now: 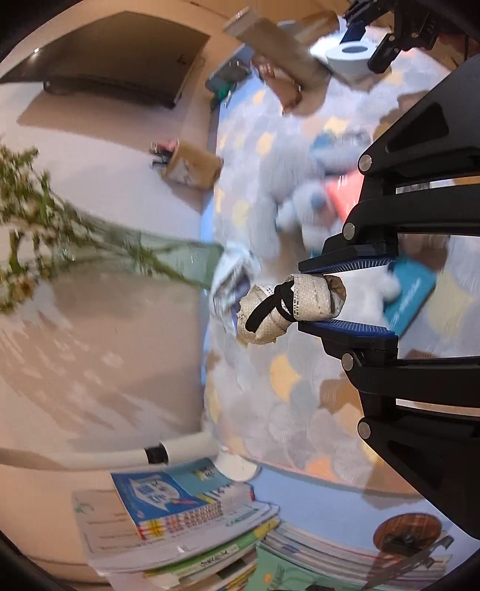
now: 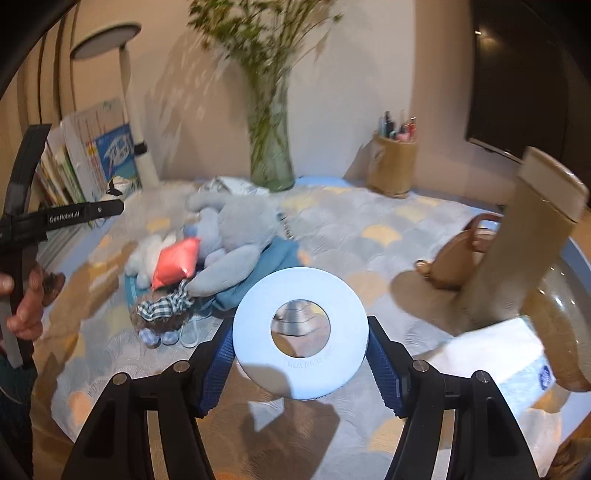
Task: Organize soft objects
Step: 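Grasp sock bundle with left tool and carry it to glass plate while right carries ring, then open both tools to drop sock bundle and tape ring onto glass plate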
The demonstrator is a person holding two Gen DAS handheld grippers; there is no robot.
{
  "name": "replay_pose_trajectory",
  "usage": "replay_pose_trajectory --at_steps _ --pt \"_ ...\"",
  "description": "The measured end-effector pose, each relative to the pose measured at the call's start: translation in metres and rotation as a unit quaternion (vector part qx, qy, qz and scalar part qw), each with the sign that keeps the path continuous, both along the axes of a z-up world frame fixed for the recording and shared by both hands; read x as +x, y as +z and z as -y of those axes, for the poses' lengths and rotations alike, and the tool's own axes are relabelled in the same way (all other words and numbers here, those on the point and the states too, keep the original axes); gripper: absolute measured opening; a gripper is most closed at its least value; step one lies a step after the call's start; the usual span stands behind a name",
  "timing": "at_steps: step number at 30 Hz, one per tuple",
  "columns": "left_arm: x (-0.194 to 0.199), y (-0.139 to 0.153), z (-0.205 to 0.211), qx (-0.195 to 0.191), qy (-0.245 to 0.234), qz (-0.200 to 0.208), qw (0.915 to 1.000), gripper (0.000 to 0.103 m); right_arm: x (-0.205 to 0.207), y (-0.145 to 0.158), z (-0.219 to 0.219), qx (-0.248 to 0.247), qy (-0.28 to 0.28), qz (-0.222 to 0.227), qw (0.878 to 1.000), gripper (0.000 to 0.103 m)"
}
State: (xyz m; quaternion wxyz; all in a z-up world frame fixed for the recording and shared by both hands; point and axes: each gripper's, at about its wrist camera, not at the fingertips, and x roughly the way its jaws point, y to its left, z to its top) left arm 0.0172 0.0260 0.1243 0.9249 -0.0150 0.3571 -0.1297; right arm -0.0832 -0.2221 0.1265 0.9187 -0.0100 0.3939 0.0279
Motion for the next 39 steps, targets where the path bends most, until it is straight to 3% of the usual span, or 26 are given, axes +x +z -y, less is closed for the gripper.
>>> replay_pose_trajectory --at_steps 4,9,14,19,24,32,34,36,37,39 --pt "-0.027 0.017 0.042 -0.010 -0.050 0.020 0.9985 0.021 -0.017 0.015 0.025 0.000 -0.020 0.011 1.000 0.066" --pt "-0.065 0.029 0.128 -0.018 -0.154 0.033 0.9874 0.021 -0.042 0.036 0.078 0.020 -0.074 0.026 0.997 0.066" --pt "-0.097 0.029 0.222 -0.021 -0.266 0.024 0.9633 0.021 -0.066 0.052 0.142 0.025 -0.142 0.039 0.989 0.066" --pt "-0.118 0.034 0.301 -0.019 -0.344 0.022 0.9386 0.021 -0.088 0.064 0.208 0.024 -0.210 0.053 0.976 0.066" --pt "-0.121 0.037 0.361 -0.021 -0.376 0.017 0.9262 0.021 -0.098 0.073 0.268 0.036 -0.262 0.062 0.963 0.066" --pt "-0.109 0.017 0.420 0.000 -0.385 -0.001 0.9227 0.021 -0.084 0.051 0.327 0.057 -0.317 0.018 0.947 0.066" --pt "-0.109 0.013 0.421 0.001 -0.386 -0.002 0.9227 0.025 -0.081 0.047 0.332 0.058 -0.324 0.012 0.944 0.067" --pt "-0.103 0.009 0.424 0.008 -0.382 -0.006 0.9239 0.046 -0.081 0.043 0.335 0.059 -0.329 0.006 0.942 0.068" --pt "-0.104 0.009 0.424 0.010 -0.384 -0.009 0.9234 0.049 -0.080 0.041 0.337 0.060 -0.333 0.001 0.941 0.071" --pt "-0.105 0.009 0.423 0.003 -0.391 -0.012 0.9205 0.067 -0.081 0.040 0.340 0.061 -0.334 0.001 0.941 0.073"
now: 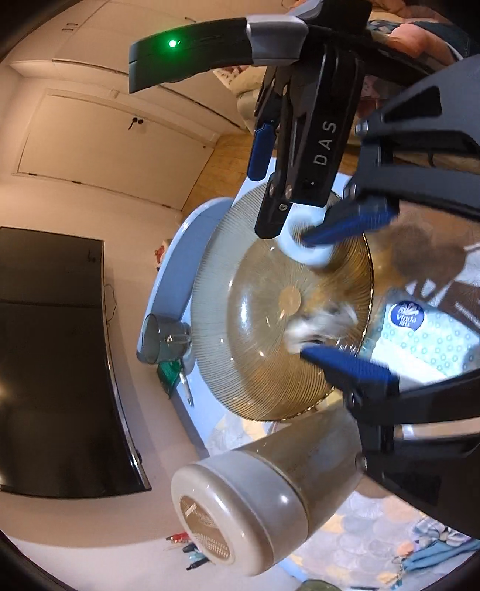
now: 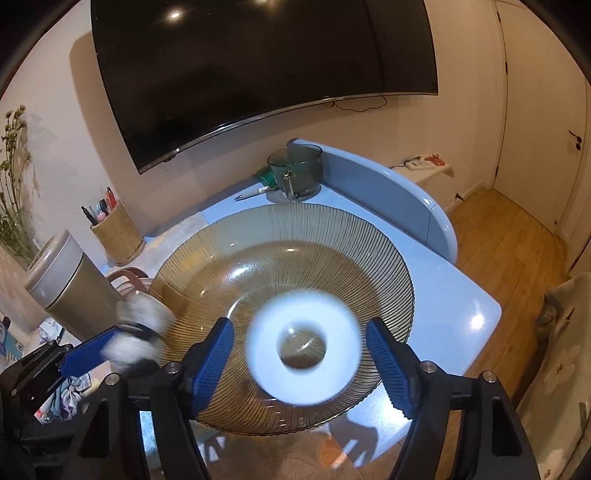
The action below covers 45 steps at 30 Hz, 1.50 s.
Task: Organize soft objects
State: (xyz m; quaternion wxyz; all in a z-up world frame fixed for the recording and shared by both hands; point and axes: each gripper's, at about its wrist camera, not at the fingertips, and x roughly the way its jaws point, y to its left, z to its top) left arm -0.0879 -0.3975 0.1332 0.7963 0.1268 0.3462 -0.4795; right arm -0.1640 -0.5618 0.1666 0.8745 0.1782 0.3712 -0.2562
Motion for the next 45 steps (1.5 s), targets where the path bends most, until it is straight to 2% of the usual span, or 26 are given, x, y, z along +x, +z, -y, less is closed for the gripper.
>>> replay_pose_trajectory --at_steps 4,10,16,19,22,25,27,30,33,35,38,41,45 --pt "-0.006 0.003 -0.009 -0.019 -0.021 -0.007 0.9996 0.068 -0.004 0.002 -0.003 0.002 -0.005 0.002 1.000 0.073" --pt "-0.018 0.021 -0.061 -0.043 -0.011 0.003 0.9990 0.068 -0.015 0.016 -0.029 0.001 0.014 0.011 1.000 0.073" --pt "-0.018 0.037 -0.156 -0.061 0.058 0.013 0.9964 0.068 -0.011 0.032 -0.084 -0.005 0.075 0.019 0.997 0.073" --pt "-0.016 0.041 -0.221 -0.056 0.122 0.031 0.9904 0.068 -0.003 0.037 -0.123 -0.004 0.124 0.025 0.992 0.073" --pt "-0.006 0.044 -0.292 -0.048 0.202 0.045 0.9771 0.068 0.011 0.040 -0.169 -0.005 0.182 0.025 0.983 0.073" --pt "-0.002 0.048 -0.358 -0.028 0.284 0.066 0.9561 0.068 0.030 0.037 -0.218 -0.017 0.235 0.026 0.972 0.073" --pt "0.003 0.051 -0.397 -0.033 0.328 0.076 0.9409 0.068 0.044 0.033 -0.247 -0.018 0.266 0.025 0.963 0.073" --pt "0.019 0.038 -0.441 -0.031 0.385 0.058 0.9205 0.069 0.066 0.023 -0.294 -0.006 0.314 0.032 0.949 0.073" --pt "0.038 0.003 -0.462 -0.021 0.416 0.022 0.9091 0.069 0.081 0.004 -0.329 -0.021 0.333 0.041 0.942 0.080" --pt "0.050 -0.026 -0.467 -0.013 0.418 -0.008 0.9084 0.069 0.093 -0.015 -0.349 -0.021 0.350 0.030 0.936 0.081" --pt "0.059 -0.055 -0.465 -0.007 0.414 -0.036 0.9096 0.069 0.105 -0.039 -0.369 -0.007 0.375 0.007 0.927 0.081" --pt "0.064 -0.071 -0.460 0.000 0.405 -0.055 0.9126 0.069 0.110 -0.054 -0.380 -0.016 0.383 -0.009 0.924 0.081" --pt "0.069 -0.074 -0.452 -0.001 0.393 -0.056 0.9177 0.069 0.117 -0.064 -0.381 -0.026 0.376 -0.021 0.926 0.081"
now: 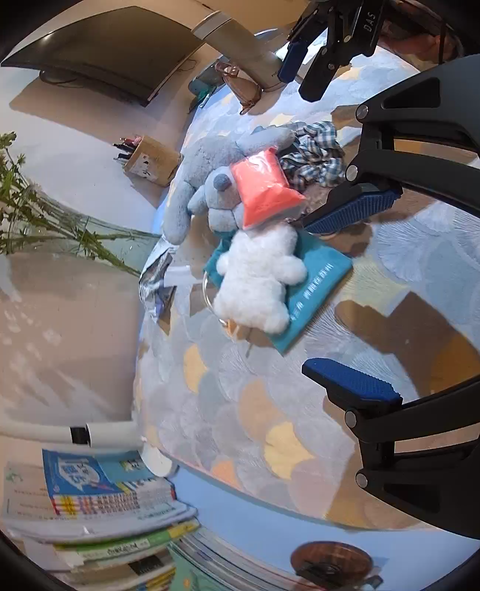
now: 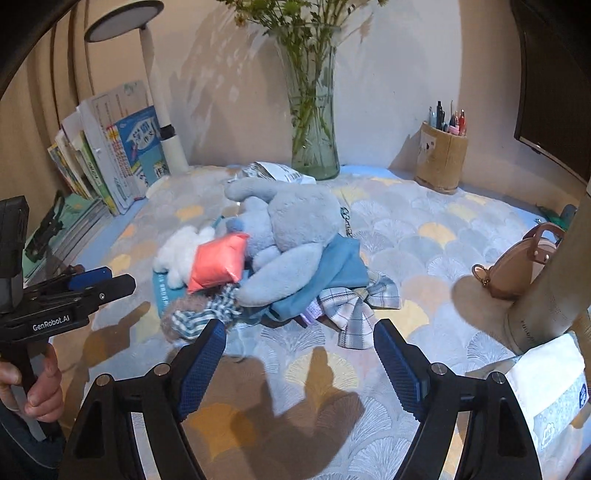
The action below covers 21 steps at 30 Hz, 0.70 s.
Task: Organize soft objects
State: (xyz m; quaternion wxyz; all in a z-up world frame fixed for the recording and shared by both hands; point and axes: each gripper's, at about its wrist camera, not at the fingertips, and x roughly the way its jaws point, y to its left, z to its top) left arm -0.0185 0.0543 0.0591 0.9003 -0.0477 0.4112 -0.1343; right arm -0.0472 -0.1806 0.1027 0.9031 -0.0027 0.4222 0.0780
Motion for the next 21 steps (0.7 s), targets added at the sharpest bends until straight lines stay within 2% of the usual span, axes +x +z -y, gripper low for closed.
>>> replay_pose_trajectory --at_steps 4,7,12,15,21 --pt "0.015 0.004 0.008 0.012 -0.006 0.005 0.9999 0.069 0.010 -0.004 0.007 0.003 -0.013 -0.009 1.000 0.081" --pt "0.033 0.010 0.014 0.025 -0.015 0.010 0.9995 0.072 0.022 0.005 0.002 0.009 0.001 -0.010 1.000 0.081" --pt "0.063 -0.002 0.004 -0.025 -0.017 -0.003 0.9995 0.070 0.046 0.019 -0.034 0.007 0.066 -0.010 0.998 0.081" --pt "0.062 -0.007 -0.001 -0.038 -0.022 -0.004 0.9990 0.066 0.062 0.006 -0.057 0.001 0.087 -0.031 0.996 0.081" --pt "0.053 -0.001 0.003 -0.046 -0.056 0.013 0.9973 0.065 0.082 -0.021 -0.071 0.016 0.089 -0.067 0.994 0.080"
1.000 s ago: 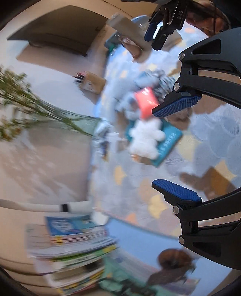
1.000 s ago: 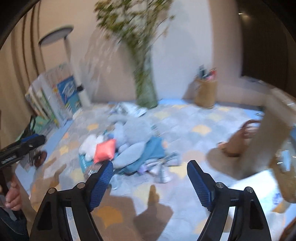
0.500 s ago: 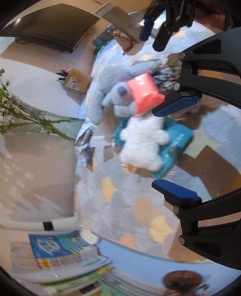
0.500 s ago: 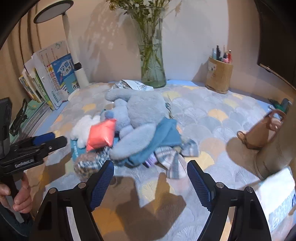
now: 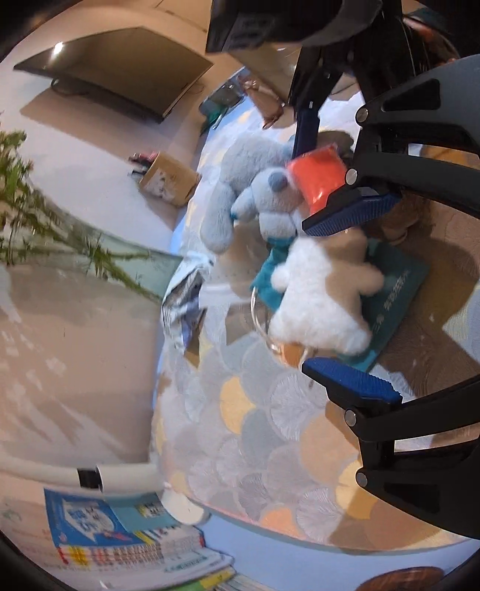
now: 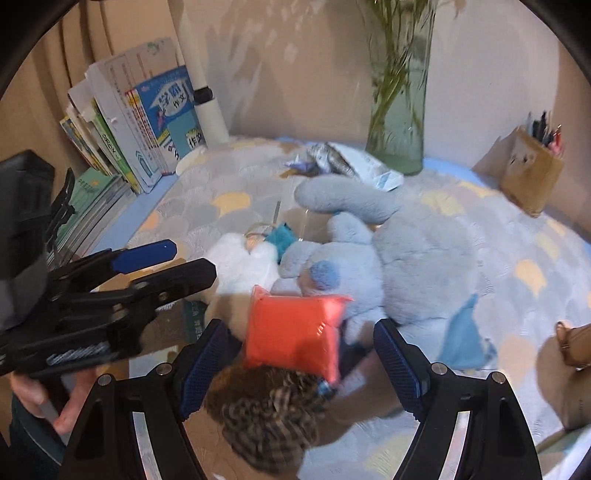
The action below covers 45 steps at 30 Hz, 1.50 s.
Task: Organize soft objects
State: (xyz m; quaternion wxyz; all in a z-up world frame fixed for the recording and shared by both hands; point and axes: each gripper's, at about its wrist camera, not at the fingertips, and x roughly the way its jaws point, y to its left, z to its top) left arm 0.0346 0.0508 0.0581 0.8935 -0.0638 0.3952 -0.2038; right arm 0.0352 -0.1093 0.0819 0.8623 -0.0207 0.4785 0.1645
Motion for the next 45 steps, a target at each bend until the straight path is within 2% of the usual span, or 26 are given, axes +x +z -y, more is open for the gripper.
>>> replay_pose_trajectory --at_steps 1,2,3,8,11,14,16,19,22,24,26,29,31,33,35,37,38,40,42,45 --pt "0.000 0.000 0.003 0.006 -0.003 0.001 1.0000 0.065 0.001 -0.003 -0.003 -0.004 0.001 -0.002 1.000 0.072" --pt "0.000 -0.001 0.006 0.014 -0.004 0.001 0.9999 0.065 0.003 -0.005 -0.005 -0.011 0.005 -0.001 1.000 0.056" --pt "0.000 -0.001 0.008 0.017 -0.005 0.000 0.9998 0.065 0.002 -0.007 -0.008 -0.021 0.007 0.001 1.000 0.050" --pt "-0.001 -0.004 0.012 0.001 -0.030 -0.018 0.9994 0.069 -0.015 0.003 0.004 -0.011 0.003 0.026 1.000 0.049" --pt "-0.002 -0.007 0.026 0.044 -0.030 -0.013 0.9985 0.070 -0.030 0.018 0.026 0.015 -0.022 0.042 0.999 0.049" --pt "0.006 -0.014 0.041 0.097 -0.018 -0.023 0.9949 0.071 -0.041 0.030 0.054 0.018 -0.051 0.055 0.997 0.049" --pt "0.009 -0.018 0.049 0.126 -0.014 -0.016 0.9918 0.073 -0.047 0.036 0.070 0.019 -0.067 0.058 0.996 0.049" --pt "0.011 -0.023 0.053 0.143 -0.009 -0.010 0.9896 0.074 -0.053 0.035 0.087 0.013 -0.087 0.058 0.994 0.049" --pt "0.012 -0.024 0.046 0.135 -0.003 -0.011 0.9908 0.061 -0.057 0.024 0.103 0.016 -0.102 0.042 0.994 0.049" --pt "0.007 -0.017 0.041 0.116 -0.005 -0.002 0.9933 0.039 -0.061 0.014 0.114 0.029 -0.115 0.024 0.993 0.049" --pt "-0.002 -0.005 0.038 0.093 -0.014 0.009 0.9955 0.023 -0.064 0.000 0.126 0.058 -0.129 -0.002 0.990 0.049" --pt "-0.018 0.009 0.037 0.102 -0.024 0.024 0.9942 0.016 -0.070 -0.023 0.140 0.102 -0.150 -0.053 0.982 0.050" --pt "-0.028 0.011 0.033 0.105 -0.044 0.023 0.9933 0.016 -0.074 -0.034 0.146 0.130 -0.153 -0.085 0.976 0.050" --pt "-0.035 0.008 0.026 0.133 -0.034 0.019 0.9903 0.018 -0.081 -0.034 0.149 0.146 -0.150 -0.089 0.974 0.054" --pt "-0.037 0.002 0.015 0.149 -0.017 0.002 0.9887 0.020 -0.088 -0.029 0.151 0.146 -0.149 -0.089 0.974 0.075" --pt "-0.033 -0.002 0.003 0.118 -0.017 -0.026 0.9925 0.034 -0.093 -0.024 0.152 0.135 -0.152 -0.080 0.976 0.083" --pt "-0.029 -0.003 -0.002 0.091 -0.012 -0.043 0.9949 0.042 -0.095 -0.023 0.152 0.128 -0.151 -0.075 0.977 0.083" --pt "-0.020 -0.003 -0.002 0.048 -0.012 -0.065 0.9967 0.051 -0.098 -0.021 0.153 0.108 -0.150 -0.070 0.980 0.083" --pt "-0.011 -0.005 0.005 0.022 -0.005 -0.076 0.9969 0.084 -0.098 -0.020 0.154 0.102 -0.152 -0.067 0.981 0.083" --pt "-0.001 -0.010 0.030 0.059 -0.011 -0.070 0.9958 0.086 -0.100 -0.018 0.158 0.110 -0.152 -0.067 0.980 0.083"
